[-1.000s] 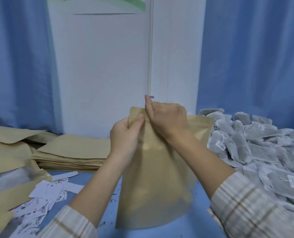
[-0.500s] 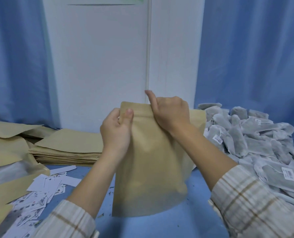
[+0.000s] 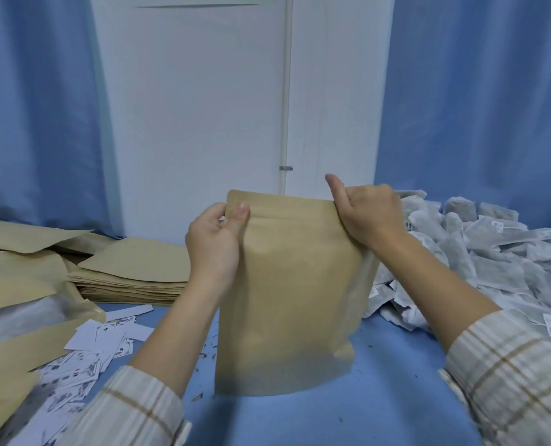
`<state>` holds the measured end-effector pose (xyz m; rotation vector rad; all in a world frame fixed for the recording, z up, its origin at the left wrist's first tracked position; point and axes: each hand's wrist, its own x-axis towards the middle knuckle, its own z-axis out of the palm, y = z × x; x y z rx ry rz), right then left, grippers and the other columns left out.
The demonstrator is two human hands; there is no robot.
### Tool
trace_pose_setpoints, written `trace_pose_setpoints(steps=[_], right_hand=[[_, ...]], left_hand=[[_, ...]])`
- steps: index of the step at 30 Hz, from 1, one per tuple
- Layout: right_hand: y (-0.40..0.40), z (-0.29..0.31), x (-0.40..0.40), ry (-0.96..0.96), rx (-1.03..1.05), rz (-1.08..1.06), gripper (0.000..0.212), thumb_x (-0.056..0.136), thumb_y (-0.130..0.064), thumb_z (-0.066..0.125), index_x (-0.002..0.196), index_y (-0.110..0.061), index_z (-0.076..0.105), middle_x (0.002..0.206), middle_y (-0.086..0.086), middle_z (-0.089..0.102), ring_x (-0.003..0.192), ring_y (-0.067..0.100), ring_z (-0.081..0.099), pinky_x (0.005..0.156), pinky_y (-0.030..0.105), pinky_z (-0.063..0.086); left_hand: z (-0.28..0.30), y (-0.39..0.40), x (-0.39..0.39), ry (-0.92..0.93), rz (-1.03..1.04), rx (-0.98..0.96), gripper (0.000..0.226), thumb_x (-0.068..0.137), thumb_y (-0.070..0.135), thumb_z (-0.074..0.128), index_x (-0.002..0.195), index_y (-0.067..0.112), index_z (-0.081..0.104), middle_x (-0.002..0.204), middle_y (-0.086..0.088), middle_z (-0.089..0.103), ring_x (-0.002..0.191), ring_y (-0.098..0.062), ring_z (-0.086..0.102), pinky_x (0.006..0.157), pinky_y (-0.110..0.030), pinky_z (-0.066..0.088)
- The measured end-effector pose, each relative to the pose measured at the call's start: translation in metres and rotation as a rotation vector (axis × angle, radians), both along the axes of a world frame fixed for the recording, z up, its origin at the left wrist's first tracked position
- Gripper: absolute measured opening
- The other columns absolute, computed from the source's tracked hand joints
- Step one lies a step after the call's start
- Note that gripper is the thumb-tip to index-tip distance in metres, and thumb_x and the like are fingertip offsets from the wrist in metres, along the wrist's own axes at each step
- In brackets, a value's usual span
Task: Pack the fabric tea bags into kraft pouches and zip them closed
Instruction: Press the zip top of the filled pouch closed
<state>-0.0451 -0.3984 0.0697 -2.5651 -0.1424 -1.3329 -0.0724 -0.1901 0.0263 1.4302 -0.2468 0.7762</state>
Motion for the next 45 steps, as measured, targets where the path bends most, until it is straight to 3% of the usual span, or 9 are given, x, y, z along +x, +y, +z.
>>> trace_pose_setpoints(steps=[14, 18, 21, 27, 31, 34, 36, 38, 45], right_hand=[[-0.015, 0.002, 0.001, 0.013, 0.207, -0.016, 0.067, 0.095, -0.054, 0.032, 0.043, -0.013, 0.026, 0.042, 0.001, 0.034, 0.047, 0.020, 0.035, 0.047, 0.030, 0.022], [-0.003, 0.000, -0.016, 0.109, 0.018, 0.400, 0.030, 0.082, -0.050, 0.060, 0.077, -0.020, 0.065, 0.070, -0.008, 0.061, 0.070, 0.011, 0.050, 0.068, 0.026, 0.033], [0.002, 0.004, -0.029, 0.329, 0.227, 0.682, 0.020, 0.064, -0.031, 0.083, 0.073, -0.028, 0.065, 0.067, -0.014, 0.061, 0.066, 0.000, 0.051, 0.063, 0.013, 0.038], [-0.008, -0.006, -0.043, 0.300, 0.500, 0.738, 0.024, 0.053, -0.009, 0.087, 0.055, -0.025, 0.068, 0.055, -0.012, 0.064, 0.060, 0.000, 0.056, 0.062, 0.011, 0.041], [-0.015, -0.025, -0.058, 0.179, 0.406, 0.593, 0.025, 0.068, -0.024, 0.079, 0.092, -0.026, 0.072, 0.095, -0.012, 0.067, 0.095, 0.001, 0.057, 0.086, 0.021, 0.044], [-0.032, -0.041, -0.076, 0.385, 0.912, 0.521, 0.070, 0.080, -0.045, 0.065, 0.138, -0.017, 0.038, 0.120, 0.003, 0.053, 0.107, 0.020, 0.055, 0.089, 0.040, 0.049], [-0.044, -0.053, -0.088, 0.783, 1.409, 0.746, 0.077, 0.077, -0.058, 0.056, 0.128, -0.001, 0.046, 0.108, 0.019, 0.058, 0.095, 0.035, 0.062, 0.074, 0.049, 0.054], [-0.054, -0.065, -0.101, 1.011, 1.533, 0.845, 0.066, 0.079, -0.056, 0.051, 0.098, 0.006, 0.066, 0.091, 0.022, 0.067, 0.082, 0.035, 0.068, 0.064, 0.047, 0.055], [-0.072, -0.110, -0.119, 0.854, 1.769, 0.665, 0.028, 0.093, -0.010, 0.031, 0.083, 0.003, 0.053, 0.055, 0.015, 0.064, 0.045, 0.022, 0.064, 0.041, 0.029, 0.053]], left_hand=[[0.010, -0.008, -0.003, -0.089, 0.149, 0.130, 0.048, 0.092, 0.033, 0.058, 0.063, 0.008, 0.029, 0.059, -0.006, 0.023, 0.059, -0.017, 0.018, 0.056, -0.033, 0.014], [0.011, -0.013, -0.010, -0.224, 0.245, 0.245, 0.039, 0.093, 0.031, 0.056, 0.063, 0.020, 0.034, 0.047, 0.008, 0.030, 0.048, -0.010, 0.025, 0.046, -0.019, 0.022], [0.012, -0.020, -0.021, -0.342, 0.295, 0.365, 0.030, 0.091, 0.031, 0.056, 0.066, 0.028, 0.039, 0.050, 0.006, 0.037, 0.049, -0.007, 0.034, 0.048, -0.013, 0.026], [0.007, -0.026, -0.044, -0.232, 0.116, 0.495, 0.017, 0.076, 0.045, 0.069, 0.090, 0.043, 0.059, 0.081, 0.020, 0.064, 0.073, 0.003, 0.057, 0.066, -0.011, 0.041], [-0.007, -0.039, -0.062, -0.378, 0.272, 0.640, 0.018, 0.080, 0.028, 0.059, 0.090, 0.024, 0.073, 0.076, 0.004, 0.071, 0.072, -0.021, 0.065, 0.064, -0.031, 0.046], [-0.024, -0.067, -0.078, -0.622, 0.474, 0.753, 0.013, 0.068, 0.011, 0.061, 0.078, 0.010, 0.071, 0.061, -0.002, 0.062, 0.050, -0.023, 0.056, 0.042, -0.033, 0.044], [-0.036, -0.091, -0.087, -0.699, 0.621, 0.857, 0.015, 0.067, 0.004, 0.055, 0.067, 0.016, 0.064, 0.054, 0.002, 0.051, 0.042, -0.018, 0.042, 0.037, -0.027, 0.037], [-0.052, -0.113, -0.097, -0.740, 0.697, 0.931, 0.024, 0.065, -0.001, 0.050, 0.064, 0.019, 0.063, 0.054, 0.003, 0.050, 0.040, -0.017, 0.041, 0.038, -0.025, 0.032], [-0.096, -0.146, -0.107, -0.747, 0.544, 1.029, 0.021, 0.063, 0.003, 0.056, 0.067, 0.019, 0.069, 0.062, 0.005, 0.063, 0.047, -0.019, 0.052, 0.043, -0.025, 0.041]])
